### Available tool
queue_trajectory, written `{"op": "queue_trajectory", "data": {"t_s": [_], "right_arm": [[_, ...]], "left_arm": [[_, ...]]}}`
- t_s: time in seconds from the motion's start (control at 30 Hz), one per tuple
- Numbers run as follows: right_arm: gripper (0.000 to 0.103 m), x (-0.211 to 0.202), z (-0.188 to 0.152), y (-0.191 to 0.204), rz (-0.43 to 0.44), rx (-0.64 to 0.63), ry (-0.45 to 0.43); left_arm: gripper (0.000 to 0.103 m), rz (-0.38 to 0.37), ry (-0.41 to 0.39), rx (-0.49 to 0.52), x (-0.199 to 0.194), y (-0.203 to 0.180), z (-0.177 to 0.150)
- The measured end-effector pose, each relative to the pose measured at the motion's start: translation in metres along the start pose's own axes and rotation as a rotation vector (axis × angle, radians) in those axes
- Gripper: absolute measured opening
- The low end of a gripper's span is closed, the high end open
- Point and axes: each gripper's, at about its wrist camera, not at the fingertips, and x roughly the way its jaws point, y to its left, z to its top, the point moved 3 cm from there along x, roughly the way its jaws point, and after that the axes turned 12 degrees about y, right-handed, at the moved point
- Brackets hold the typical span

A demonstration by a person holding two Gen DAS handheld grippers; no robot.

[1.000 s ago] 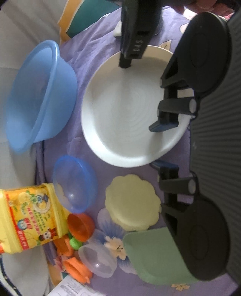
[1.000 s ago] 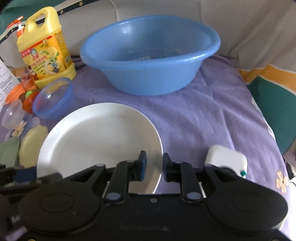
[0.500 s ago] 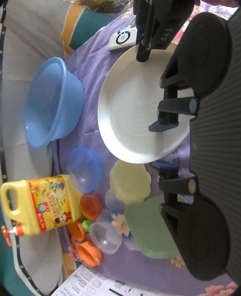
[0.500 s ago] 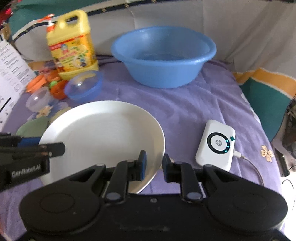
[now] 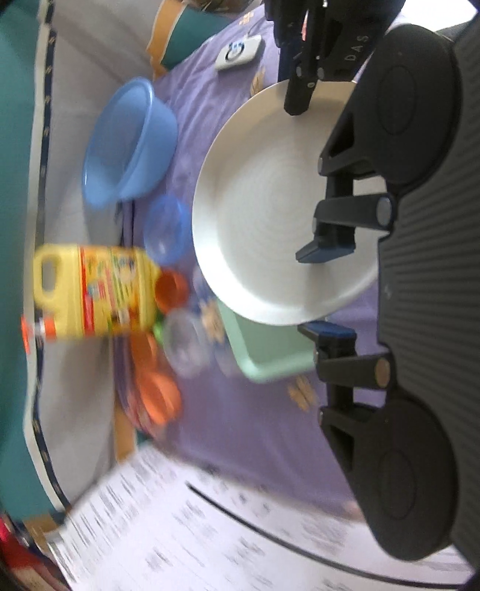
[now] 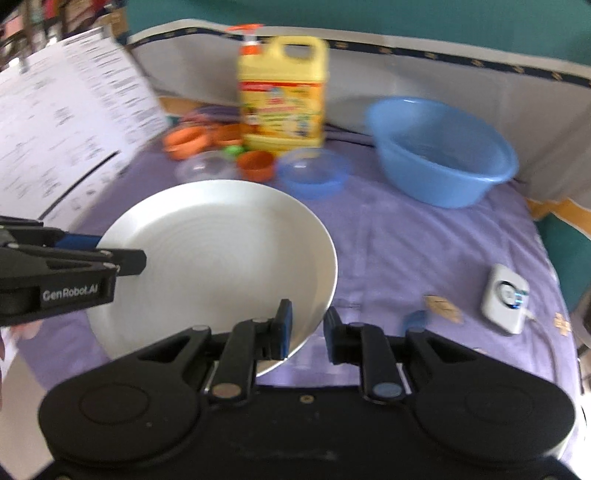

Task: Organize plates and bowls
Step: 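Lift the white plate with the left gripper and carry it beside the instruction sheet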

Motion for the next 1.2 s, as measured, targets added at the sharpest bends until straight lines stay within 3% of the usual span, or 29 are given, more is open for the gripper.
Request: {"op": "queue_trajectory", "data": {"t_s": [0.23, 0.57, 0.73, 1.2], "right_arm": [[0.02, -0.003, 0.003, 0.089, 0.058, -0.103, -0.012], [0.02, 0.01, -0.002, 0.188, 0.081, -0.23, 0.02], [0.02, 0.021, -0.015, 0.214, 0.077, -0.245, 0.046], [0.02, 0.053, -0.03, 0.216, 0.047, -0.246, 0.136]], "left_arm": [[0.033, 0.051, -0.006, -0.116, -0.019, 0.083, -0.039], [0.034, 0.071, 0.026, -0.214, -0.015, 0.158, -0.087], [0.034, 0.064, 0.05, -0.221, 0.0, 0.173, -0.102], [0.034, 0.037, 0.108, -0.198, 0.043, 0.176, -0.106]]}}
